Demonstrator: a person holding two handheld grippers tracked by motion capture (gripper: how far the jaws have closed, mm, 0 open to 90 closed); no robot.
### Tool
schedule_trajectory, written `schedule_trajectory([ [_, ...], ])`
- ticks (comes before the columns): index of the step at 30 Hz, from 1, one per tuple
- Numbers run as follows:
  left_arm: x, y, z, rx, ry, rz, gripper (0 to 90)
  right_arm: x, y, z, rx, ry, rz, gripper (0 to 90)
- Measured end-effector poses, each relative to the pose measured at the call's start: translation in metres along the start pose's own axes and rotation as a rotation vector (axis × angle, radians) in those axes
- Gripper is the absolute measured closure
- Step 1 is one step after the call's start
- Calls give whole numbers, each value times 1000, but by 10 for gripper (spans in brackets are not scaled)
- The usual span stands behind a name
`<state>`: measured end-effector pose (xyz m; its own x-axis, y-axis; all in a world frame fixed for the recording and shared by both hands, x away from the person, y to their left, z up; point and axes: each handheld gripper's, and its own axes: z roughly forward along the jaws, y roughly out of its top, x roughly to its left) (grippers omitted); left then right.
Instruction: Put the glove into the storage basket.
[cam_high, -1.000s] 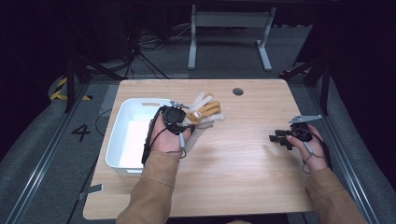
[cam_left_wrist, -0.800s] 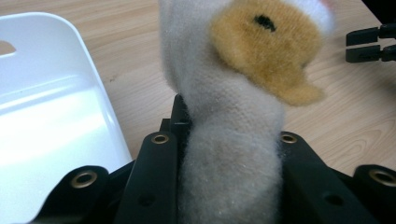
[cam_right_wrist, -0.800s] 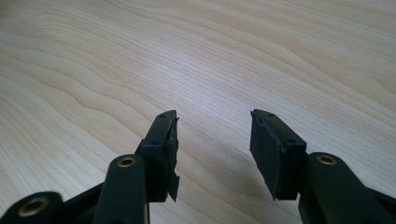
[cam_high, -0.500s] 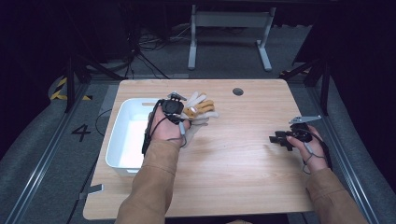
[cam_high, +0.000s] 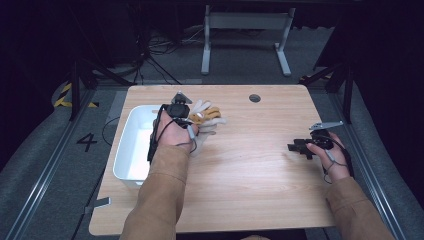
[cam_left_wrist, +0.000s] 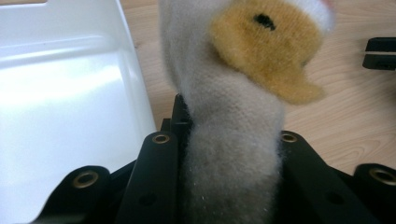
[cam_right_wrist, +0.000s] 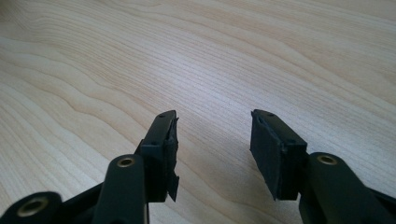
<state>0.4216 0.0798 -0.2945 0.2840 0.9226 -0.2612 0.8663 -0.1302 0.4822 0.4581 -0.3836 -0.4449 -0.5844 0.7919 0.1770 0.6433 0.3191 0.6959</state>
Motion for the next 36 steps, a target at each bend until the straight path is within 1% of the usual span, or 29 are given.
schedule_trajectory([
  [1, 0, 1, 0, 6, 5, -6, 731, 0, 0, 1, 4, -1, -1, 521],
  [2, 0, 3, -1, 23, 5, -10, 732, 0, 0, 2, 7, -1, -1, 521],
  [4, 0, 4, -2, 25, 5, -14, 732, 0, 0, 2, 9, 0, -2, 521],
  [5, 0, 5, -3, 29, 12, -16, 732, 0, 0, 2, 8, 0, -2, 521],
  [9, 1, 7, -9, 14, 13, -22, 732, 0, -1, 1, 9, -2, -1, 521],
  [11, 3, 7, -13, 5, 18, -32, 732, 0, -1, 1, 11, -3, -2, 521],
  [13, 5, 6, -15, 7, 22, -38, 732, 0, -1, 2, 13, -2, -4, 521],
  [16, 10, 5, -18, -2, 30, -60, 731, 0, -1, 2, 15, -1, -7, 520],
  [19, 18, 6, -22, 1, 44, -72, 731, 1, -1, 3, 18, 3, -9, 519],
  [20, 18, 6, -22, 1, 44, -72, 732, 1, -1, 3, 18, 3, -9, 519],
  [21, 23, 6, -24, -2, 52, -83, 732, 1, -1, 3, 18, 0, -6, 519],
  [22, 23, 6, -24, -2, 52, -83, 731, 1, -1, 3, 18, 0, -6, 519],
  [27, 32, 7, -27, -5, 70, -119, 731, 1, -1, 3, 19, 2, -8, 519],
  [28, 32, 7, -27, -5, 70, -119, 731, 1, -1, 3, 20, 2, -8, 518],
  [29, 35, 7, -29, -2, 89, -130, 731, 1, -1, 3, 20, 1, -7, 517],
  [30, 35, 7, -29, -2, 89, -130, 731, 1, -1, 3, 20, 1, -7, 517],
  [33, 40, 7, -30, -5, 94, -150, 731, 2, -1, 4, 26, 9, -10, 517],
  [35, 45, 6, -32, -6, 107, -163, 731, 2, -1, 4, 26, 8, -11, 517],
  [36, 45, 6, -32, -6, 107, -163, 731, 2, -1, 4, 26, 8, -11, 517],
])
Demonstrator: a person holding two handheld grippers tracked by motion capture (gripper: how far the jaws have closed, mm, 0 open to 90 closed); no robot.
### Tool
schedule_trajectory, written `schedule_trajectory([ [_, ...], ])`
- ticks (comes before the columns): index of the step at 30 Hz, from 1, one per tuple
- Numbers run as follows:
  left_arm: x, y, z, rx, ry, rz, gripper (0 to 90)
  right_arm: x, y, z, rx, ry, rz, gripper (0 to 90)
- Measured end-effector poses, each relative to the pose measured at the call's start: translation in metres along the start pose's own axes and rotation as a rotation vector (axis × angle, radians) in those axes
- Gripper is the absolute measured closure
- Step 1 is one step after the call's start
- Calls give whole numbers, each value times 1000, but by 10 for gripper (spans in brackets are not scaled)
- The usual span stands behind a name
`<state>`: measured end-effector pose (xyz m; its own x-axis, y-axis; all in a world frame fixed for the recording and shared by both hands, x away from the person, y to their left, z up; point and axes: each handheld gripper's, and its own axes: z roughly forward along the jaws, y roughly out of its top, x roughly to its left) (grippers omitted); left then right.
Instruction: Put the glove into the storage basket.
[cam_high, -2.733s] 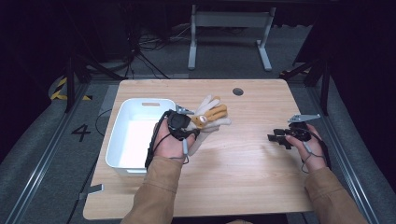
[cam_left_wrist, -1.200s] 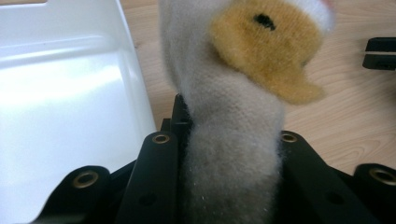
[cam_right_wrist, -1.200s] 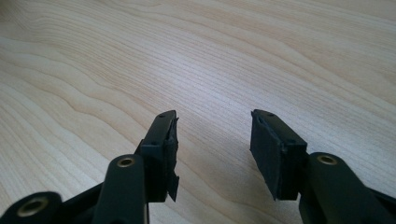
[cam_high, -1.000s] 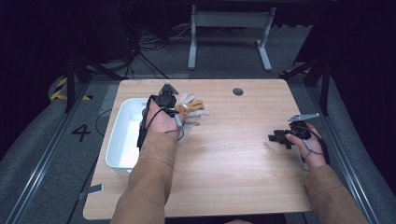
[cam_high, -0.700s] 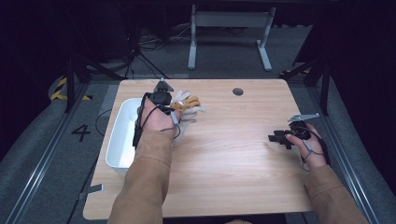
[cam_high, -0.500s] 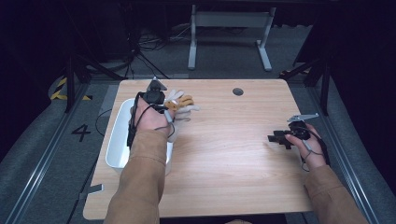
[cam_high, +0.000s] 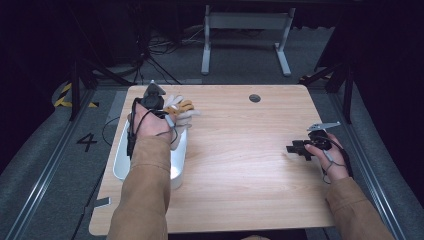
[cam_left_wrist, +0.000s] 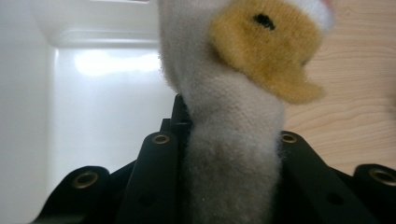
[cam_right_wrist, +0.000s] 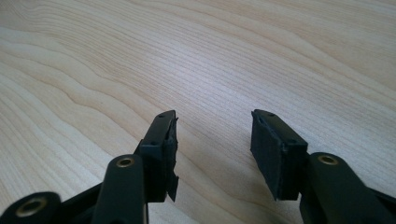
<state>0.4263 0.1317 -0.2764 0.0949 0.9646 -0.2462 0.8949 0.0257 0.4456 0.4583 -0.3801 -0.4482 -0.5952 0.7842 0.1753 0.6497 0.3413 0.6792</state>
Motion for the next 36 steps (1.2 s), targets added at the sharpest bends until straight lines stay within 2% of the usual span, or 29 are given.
schedule_trajectory([
  [10, 16, 0, -4, -4, 50, -50, 731, 4, 1, 2, 6, -5, -7, 516],
  [18, 22, 0, 1, 1, 59, -77, 730, 4, 1, 2, 8, -6, -12, 515],
  [24, 28, 0, 7, 1, 71, -90, 730, 4, 1, 1, 7, -10, -12, 514],
  [36, 48, -10, 31, 28, 72, -144, 728, 5, 0, 3, 17, -12, -19, 510],
])
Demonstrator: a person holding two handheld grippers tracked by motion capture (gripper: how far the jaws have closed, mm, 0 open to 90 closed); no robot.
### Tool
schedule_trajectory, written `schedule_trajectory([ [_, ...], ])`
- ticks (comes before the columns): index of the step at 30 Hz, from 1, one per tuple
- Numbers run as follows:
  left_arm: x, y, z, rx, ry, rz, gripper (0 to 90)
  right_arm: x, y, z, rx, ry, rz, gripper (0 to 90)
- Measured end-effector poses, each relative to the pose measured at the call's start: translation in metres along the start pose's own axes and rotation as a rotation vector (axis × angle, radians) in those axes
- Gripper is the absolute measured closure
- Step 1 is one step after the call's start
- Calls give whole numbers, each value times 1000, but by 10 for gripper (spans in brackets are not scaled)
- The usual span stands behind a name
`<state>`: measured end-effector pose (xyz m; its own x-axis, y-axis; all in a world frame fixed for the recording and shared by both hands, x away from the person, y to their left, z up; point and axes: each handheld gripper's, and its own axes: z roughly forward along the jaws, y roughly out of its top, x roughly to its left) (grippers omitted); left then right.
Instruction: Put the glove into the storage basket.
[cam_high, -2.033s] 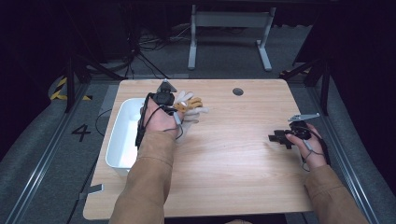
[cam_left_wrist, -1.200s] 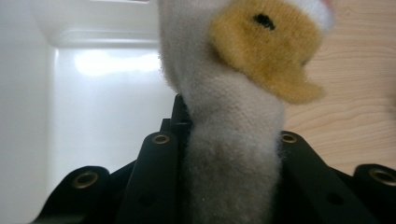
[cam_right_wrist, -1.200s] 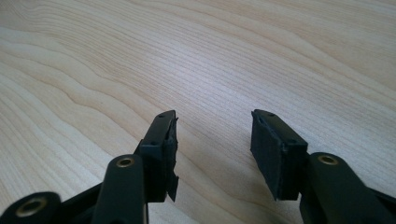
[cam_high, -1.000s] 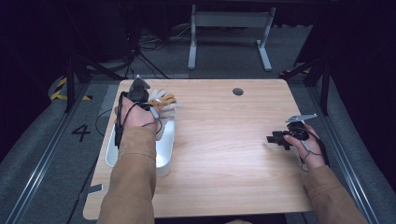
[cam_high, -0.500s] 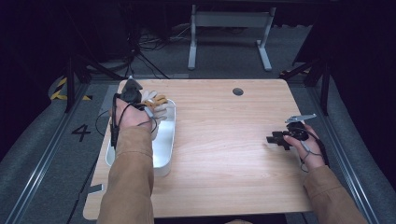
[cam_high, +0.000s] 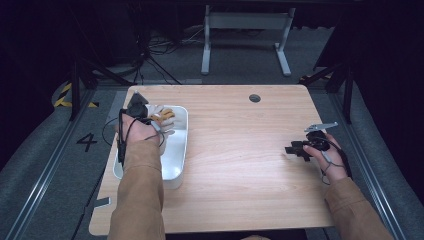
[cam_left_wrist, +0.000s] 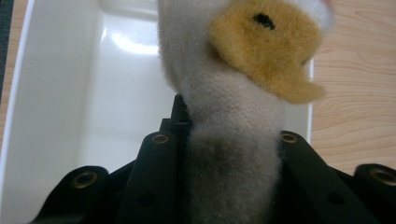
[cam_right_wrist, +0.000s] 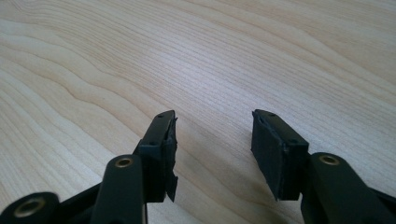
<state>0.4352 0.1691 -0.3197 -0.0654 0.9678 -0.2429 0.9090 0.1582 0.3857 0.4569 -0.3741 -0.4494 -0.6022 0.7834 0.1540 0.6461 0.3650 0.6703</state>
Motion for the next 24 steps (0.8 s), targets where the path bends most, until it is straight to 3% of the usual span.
schedule_trajectory([
  [10, 8, -4, 18, 20, 3, -29, 727, 1, 0, 1, 3, -2, 1, 508],
  [24, 11, -12, 44, 50, -7, -39, 723, 1, 0, 1, 4, -5, -2, 506],
])
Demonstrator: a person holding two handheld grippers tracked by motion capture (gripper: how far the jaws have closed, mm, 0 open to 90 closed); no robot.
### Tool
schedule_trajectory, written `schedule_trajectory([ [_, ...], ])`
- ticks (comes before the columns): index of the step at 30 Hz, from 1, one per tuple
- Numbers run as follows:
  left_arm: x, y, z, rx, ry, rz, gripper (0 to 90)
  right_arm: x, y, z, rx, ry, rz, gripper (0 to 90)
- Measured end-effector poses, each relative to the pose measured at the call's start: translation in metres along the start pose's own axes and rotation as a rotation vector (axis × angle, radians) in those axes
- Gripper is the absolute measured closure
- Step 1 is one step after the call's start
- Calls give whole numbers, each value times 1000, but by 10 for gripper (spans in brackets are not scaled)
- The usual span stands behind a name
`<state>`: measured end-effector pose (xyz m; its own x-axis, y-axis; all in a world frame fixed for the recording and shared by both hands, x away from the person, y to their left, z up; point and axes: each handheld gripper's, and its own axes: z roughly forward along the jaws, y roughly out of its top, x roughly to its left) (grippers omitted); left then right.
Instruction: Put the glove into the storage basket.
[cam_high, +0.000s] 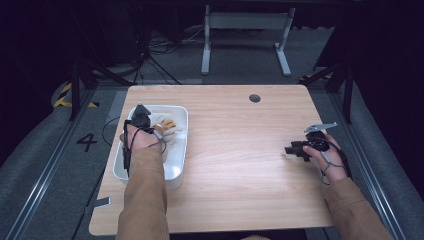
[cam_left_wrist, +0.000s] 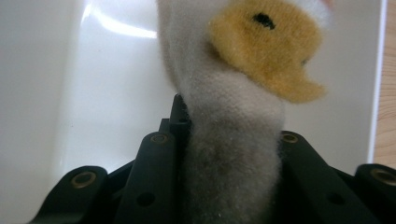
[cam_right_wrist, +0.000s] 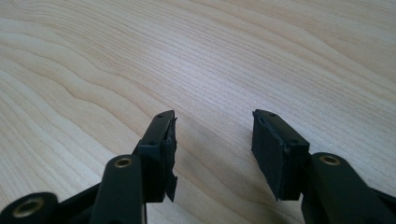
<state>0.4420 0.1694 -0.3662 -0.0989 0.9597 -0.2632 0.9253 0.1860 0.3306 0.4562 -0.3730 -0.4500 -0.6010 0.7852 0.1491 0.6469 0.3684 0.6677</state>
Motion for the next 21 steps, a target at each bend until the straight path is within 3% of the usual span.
schedule_trajectory([
  [21, 10, -9, 30, 52, 31, -4, 714, 2, 0, 2, -6, 6, 0, 497],
])
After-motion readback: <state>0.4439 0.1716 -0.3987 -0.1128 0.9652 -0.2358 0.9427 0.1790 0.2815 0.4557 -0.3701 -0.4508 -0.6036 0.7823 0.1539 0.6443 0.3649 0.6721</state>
